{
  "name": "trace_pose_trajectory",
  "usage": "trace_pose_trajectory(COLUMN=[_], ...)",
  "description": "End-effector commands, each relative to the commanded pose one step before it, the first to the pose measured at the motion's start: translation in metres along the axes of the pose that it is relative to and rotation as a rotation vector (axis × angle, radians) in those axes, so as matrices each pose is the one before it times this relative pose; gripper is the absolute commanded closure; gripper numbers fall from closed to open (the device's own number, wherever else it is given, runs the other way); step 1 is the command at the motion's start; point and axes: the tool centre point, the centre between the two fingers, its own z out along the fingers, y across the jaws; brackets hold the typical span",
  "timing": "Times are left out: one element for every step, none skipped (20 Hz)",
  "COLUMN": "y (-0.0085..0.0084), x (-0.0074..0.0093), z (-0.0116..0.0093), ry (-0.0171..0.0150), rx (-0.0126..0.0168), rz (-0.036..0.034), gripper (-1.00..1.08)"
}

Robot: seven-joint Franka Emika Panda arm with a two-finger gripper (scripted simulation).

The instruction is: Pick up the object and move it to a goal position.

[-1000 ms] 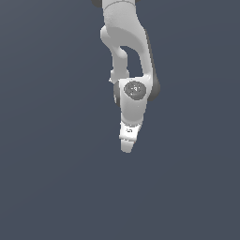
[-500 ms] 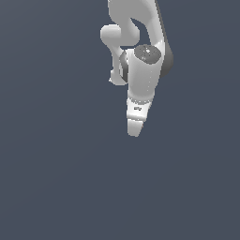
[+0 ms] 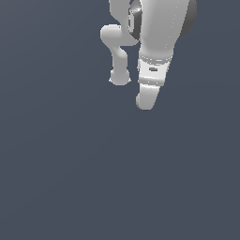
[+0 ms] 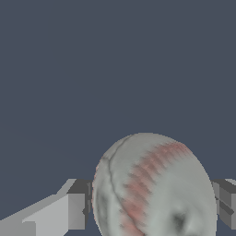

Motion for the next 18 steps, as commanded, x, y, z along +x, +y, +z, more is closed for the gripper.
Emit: trace_pose_trajectory(y=[-0.00563, -0.00176, -0.00147, -0.00144, -0.00129, -0.00102, -0.00103, -0.0009, -0.00065, -0.00064, -0.00052, -0.0003, -0.00027, -0.00016, 0.00001, -0.00001, 0.00001, 0.00001], x=[0.00459, 0.0017, 0.00121, 0.00151, 0.00141, 0.00093, 0.0012, 0.00109, 0.00066, 0.00089, 0.0008, 0.00048, 0.00061, 0.00051, 0.0002, 0.0003, 0.00018, 0.00006], z=[-0.02669, -0.00922, -0.00872, -0.00805, -0.00744, -0.00689, -0.00626, -0.00567, -0.00511, -0.0045, -0.00392, -0.00337, -0.00279, -0.00223, -0.00171, -0.00118, -0.00068, -0.00022], ry=[0.00051, 0.0, 0.00055, 0.0, 0.0, 0.00003, 0.0, 0.0, -0.00007, 0.0, 0.0, -0.00007, 0.0, 0.0, -0.00008, 0.0, 0.0, 0.0], rx=[-0.00054, 0.0, 0.00014, 0.0, 0.0, -0.00006, 0.0, 0.0, -0.00009, 0.0, 0.0, -0.00007, 0.0, 0.0, -0.00007, 0.0, 0.0, 0.0], rz=[0.00007, 0.0, 0.0004, 0.0, 0.0, 0.00069, 0.0, 0.0, 0.00068, 0.0, 0.0, 0.00048, 0.0, 0.0, 0.00048, 0.0, 0.0, 0.0], gripper=[1.08, 1.08, 1.08, 1.08, 1.08, 1.08, 1.08, 1.08, 1.08, 1.08, 1.08, 1.08, 1.08, 1.08, 1.08, 1.08, 1.08, 1.08])
